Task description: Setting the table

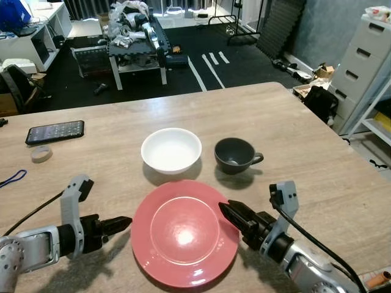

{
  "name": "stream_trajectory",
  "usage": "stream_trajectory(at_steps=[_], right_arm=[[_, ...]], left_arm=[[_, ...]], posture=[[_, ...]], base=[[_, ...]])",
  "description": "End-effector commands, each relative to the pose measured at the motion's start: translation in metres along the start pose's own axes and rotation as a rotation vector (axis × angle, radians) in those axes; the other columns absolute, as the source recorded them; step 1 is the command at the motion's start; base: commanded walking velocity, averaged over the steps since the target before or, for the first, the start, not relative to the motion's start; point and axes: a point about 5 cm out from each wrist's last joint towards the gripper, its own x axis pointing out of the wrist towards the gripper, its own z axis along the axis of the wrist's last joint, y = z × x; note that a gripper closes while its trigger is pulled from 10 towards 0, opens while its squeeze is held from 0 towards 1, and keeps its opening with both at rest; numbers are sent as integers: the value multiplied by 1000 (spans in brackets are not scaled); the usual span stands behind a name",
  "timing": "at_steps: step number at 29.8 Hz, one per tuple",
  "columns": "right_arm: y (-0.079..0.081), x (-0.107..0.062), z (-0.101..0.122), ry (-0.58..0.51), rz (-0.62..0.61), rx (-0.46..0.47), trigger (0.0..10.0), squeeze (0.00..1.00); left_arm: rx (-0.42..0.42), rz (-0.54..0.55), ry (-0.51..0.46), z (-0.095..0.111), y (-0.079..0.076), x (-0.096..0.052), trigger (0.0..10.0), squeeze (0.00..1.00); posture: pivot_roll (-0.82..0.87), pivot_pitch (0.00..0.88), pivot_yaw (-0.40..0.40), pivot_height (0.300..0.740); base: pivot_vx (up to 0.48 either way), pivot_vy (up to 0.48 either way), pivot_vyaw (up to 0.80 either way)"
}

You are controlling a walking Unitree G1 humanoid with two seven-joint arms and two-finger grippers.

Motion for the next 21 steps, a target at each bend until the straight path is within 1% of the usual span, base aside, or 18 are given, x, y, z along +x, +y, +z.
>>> stream_trajectory(at_steps=[1, 2, 4, 5, 8, 9, 12, 13, 15, 16, 21], right_arm=[[1, -3, -4, 13, -4, 9, 10000, 0], [2, -3, -4, 12, -4, 10, 10000, 0], [2, -3, -4, 12, -4, 10, 10000, 0], [2, -2, -4, 10, -3, 11, 10000, 0], [2, -2, -4, 9, -5, 10, 10000, 0], [2, -3, -4, 8, -7, 9, 10000, 0], [1, -4, -3, 9, -11, 8, 10000, 0], [1, -4, -3, 9, -12, 8, 10000, 0], [1, -4, -3, 9, -12, 8, 10000, 0], [1, -4, -3, 9, -11, 8, 10000, 0], [2, -2, -3, 10, -6, 9, 10000, 0]], left_arm=[[-11, 7, 20, -5, 4, 2, 10000, 1000], [-12, -1, 17, -4, 4, 5, 10000, 1000], [-12, -1, 17, -4, 4, 5, 10000, 1000], [-5, -5, 8, -3, 3, 12, 10000, 1000], [14, -2, -4, -2, 2, 20, 10000, 1000], [16, -3, -7, -1, 1, 22, 10000, 0], [12, -12, -7, -1, 0, 26, 10000, 0], [2, -22, -8, -1, -1, 28, 4863, 0], [-6, -29, -9, -2, -1, 29, 4863, 0], [-16, -40, -11, -2, -2, 30, 0, 0], [-26, -105, 0, -3, -9, 36, 0, 0]], posture=[[47, 242, 155, 740], [46, 242, 156, 740], [46, 242, 156, 740], [41, 244, 156, 740], [38, 245, 155, 740], [37, 245, 155, 740], [40, 246, 154, 740], [39, 247, 154, 740], [39, 247, 154, 740], [36, 246, 155, 740], [38, 247, 154, 740]], base=[[0, 0, 0], [0, 0, 0], [0, 0, 0], [0, 0, 0], [0, 0, 0], [0, 0, 0], [0, 0, 0], [0, 0, 0], [0, 0, 0], [0, 0, 0], [0, 0, 0]])
